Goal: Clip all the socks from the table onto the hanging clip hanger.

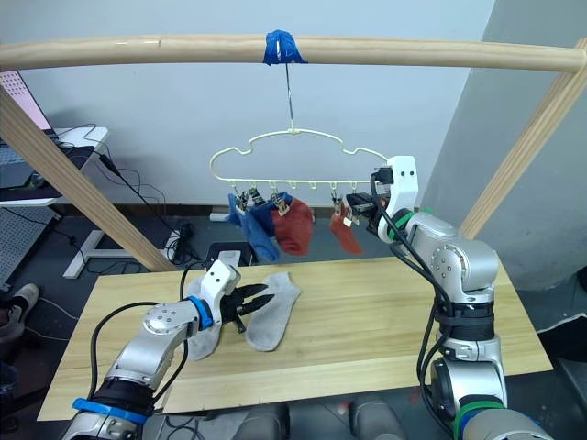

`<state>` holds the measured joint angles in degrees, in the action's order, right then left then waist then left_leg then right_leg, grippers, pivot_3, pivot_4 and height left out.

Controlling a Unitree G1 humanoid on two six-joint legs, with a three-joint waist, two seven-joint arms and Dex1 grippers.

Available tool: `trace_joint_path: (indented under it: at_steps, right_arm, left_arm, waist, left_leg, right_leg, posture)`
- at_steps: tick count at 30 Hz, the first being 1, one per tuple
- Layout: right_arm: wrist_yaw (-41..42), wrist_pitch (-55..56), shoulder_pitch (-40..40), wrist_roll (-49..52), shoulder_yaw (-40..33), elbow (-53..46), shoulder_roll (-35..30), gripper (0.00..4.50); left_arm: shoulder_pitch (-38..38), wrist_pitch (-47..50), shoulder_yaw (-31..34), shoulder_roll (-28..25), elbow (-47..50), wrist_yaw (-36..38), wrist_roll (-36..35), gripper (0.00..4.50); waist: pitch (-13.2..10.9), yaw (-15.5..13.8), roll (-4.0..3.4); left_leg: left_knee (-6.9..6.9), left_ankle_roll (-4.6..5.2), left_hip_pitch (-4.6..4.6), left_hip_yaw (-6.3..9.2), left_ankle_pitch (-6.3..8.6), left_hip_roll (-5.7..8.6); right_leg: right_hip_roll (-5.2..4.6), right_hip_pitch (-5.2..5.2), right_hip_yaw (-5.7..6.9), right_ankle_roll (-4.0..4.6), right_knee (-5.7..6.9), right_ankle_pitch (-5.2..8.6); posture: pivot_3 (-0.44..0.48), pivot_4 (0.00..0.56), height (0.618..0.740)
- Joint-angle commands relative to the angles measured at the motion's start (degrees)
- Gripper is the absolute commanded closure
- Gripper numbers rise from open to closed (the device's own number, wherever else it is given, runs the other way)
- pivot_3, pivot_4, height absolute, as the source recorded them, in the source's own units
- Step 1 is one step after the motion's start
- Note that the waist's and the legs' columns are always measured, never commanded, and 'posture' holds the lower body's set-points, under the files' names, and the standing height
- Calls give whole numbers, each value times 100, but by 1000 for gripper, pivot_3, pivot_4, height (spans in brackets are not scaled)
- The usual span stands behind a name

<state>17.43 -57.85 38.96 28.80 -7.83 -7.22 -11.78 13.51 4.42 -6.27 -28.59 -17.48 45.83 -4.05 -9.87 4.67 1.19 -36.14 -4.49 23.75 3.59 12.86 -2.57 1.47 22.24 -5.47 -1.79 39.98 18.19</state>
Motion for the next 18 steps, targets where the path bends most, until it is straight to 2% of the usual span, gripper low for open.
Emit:
trace_joint_path:
  at_steps: [1,8,9,13,18]
  right_arm:
    - [-76,-50,-46,50,-54,-81,-20,4500]
    - [-168,-86,-82,76,-79,-155,-25,4500]
    - [-186,-94,-91,80,-84,-170,-30,4500]
    - [-258,-147,-125,109,-104,-251,-44,4500]
    - [-313,-176,-140,129,-114,-315,-47,4500]
  left_arm:
    - [269,-127,-83,165,-525,-236,217,2211]
    - [654,44,-212,479,-1191,-381,391,169]
    - [708,82,-219,527,-1272,-388,391,16]
    - [1077,244,-402,714,-1862,-667,698,16]
    - [1193,68,-673,760,-2339,-601,1012,16]
  waist:
    - [0,-4,0]
    - [0,12,0]
    - [0,18,0]
    - [0,15,0]
    - [5,35,-1]
  left_leg:
    - [0,0,0,1,0,1]
    - [0,0,2,1,0,0]
    - [0,0,1,1,0,0]
    - [-1,0,2,1,0,2]
    - [-2,0,2,0,0,3]
  right_leg:
    - [0,0,1,0,-1,0]
    - [0,0,2,0,0,0]
    - [1,0,1,0,1,0]
    - [0,0,2,0,1,0]
    - [0,-1,0,-1,0,0]
  posture:
    - [-57,141,740]
    - [-84,142,740]
    - [-84,142,740]
    - [-110,144,740]
    - [-123,143,740]
